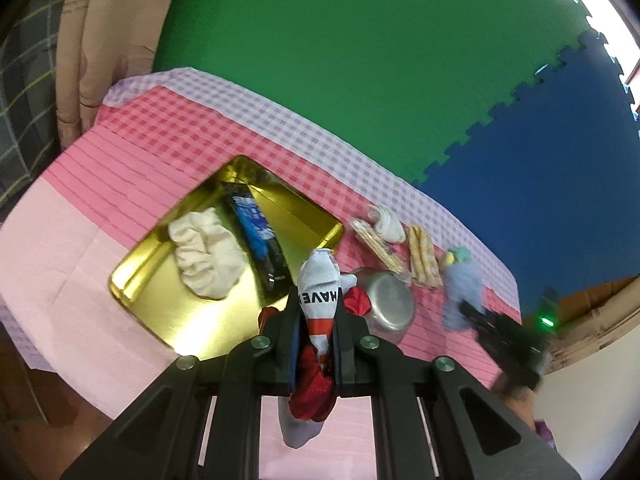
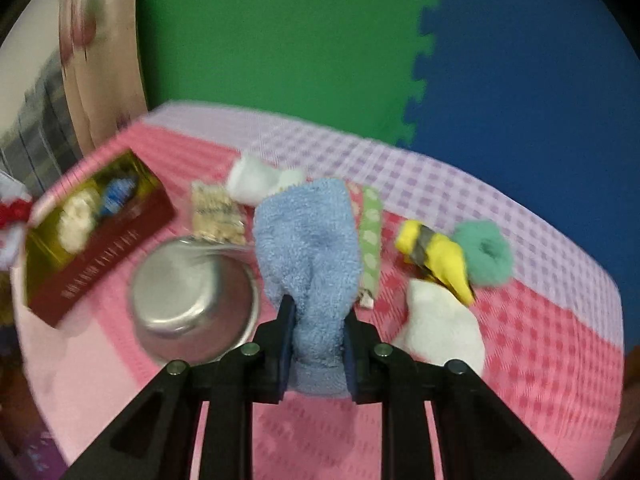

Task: Organize soft objects
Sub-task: 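Carry the sock into the tin with the left tool while the right tool grasps the blue towel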

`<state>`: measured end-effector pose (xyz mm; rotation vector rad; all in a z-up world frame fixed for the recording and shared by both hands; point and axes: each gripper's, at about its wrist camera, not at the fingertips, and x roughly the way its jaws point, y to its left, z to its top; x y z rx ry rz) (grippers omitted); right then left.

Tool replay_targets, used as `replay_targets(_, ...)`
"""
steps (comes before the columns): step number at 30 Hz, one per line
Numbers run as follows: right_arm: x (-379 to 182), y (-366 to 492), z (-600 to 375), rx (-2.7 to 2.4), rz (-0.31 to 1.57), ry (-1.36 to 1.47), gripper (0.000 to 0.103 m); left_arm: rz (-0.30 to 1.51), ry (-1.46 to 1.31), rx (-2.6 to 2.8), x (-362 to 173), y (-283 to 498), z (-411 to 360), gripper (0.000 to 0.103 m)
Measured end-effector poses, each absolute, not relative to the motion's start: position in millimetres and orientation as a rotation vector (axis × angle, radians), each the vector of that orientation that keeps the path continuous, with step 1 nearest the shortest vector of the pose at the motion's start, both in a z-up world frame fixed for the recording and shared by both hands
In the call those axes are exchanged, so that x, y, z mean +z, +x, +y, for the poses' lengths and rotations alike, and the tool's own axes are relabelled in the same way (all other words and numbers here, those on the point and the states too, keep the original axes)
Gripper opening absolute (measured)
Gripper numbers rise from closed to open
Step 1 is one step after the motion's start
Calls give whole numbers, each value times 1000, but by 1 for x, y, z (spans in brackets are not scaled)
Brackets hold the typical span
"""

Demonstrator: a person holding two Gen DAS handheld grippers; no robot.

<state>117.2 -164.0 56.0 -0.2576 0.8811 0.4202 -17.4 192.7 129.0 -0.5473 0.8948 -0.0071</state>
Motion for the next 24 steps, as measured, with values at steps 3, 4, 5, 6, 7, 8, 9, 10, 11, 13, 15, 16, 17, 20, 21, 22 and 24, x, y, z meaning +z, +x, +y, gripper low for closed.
replay_targets(3,76,91,-189,435,852,-118,21,896,-547,9,128,-17,201,9)
replay_targets(4,81,81,-196,442,844,-75,21,896,-544,11,128,-16,202,9)
replay_targets(5,85,71,-203,449,839,-34,21,896,-540,15,128,-15,203,9)
replay_targets(6,88,61,-209,457,837,2,21,895,-533,18,128,-14,204,9)
replay_targets(7,90,55,-213,462,836,29,21,896,-525,22,127,-13,205,9)
replay_targets(8,92,49,-215,467,836,55,21,902,-518,30,125,-12,206,9)
replay_targets(9,93,41,-219,475,838,87,21,907,-515,37,123,-11,207,9)
replay_targets(10,94,35,-222,486,844,117,21,913,-510,50,119,-10,210,9)
replay_targets(11,95,28,-225,495,848,141,21,917,-504,62,116,-9,212,9)
replay_targets(13,95,18,-226,503,847,159,21,927,-501,81,109,-7,217,9)
replay_targets(15,96,12,-224,515,854,167,21,938,-516,89,101,-5,223,9)
replay_targets(16,96,9,-222,520,853,171,21,944,-526,95,96,-3,225,9)
replay_targets(17,96,8,-220,525,854,170,21,947,-534,95,93,-2,227,9)
replay_targets(20,95,7,-215,538,859,172,21,968,-540,99,80,2,227,9)
replay_targets(21,94,7,-213,544,865,175,21,971,-535,103,78,2,226,9)
replay_targets(22,93,7,-211,546,869,174,21,974,-527,108,75,2,225,9)
replay_targets(24,92,7,-209,548,874,174,21,979,-518,119,70,1,226,9)
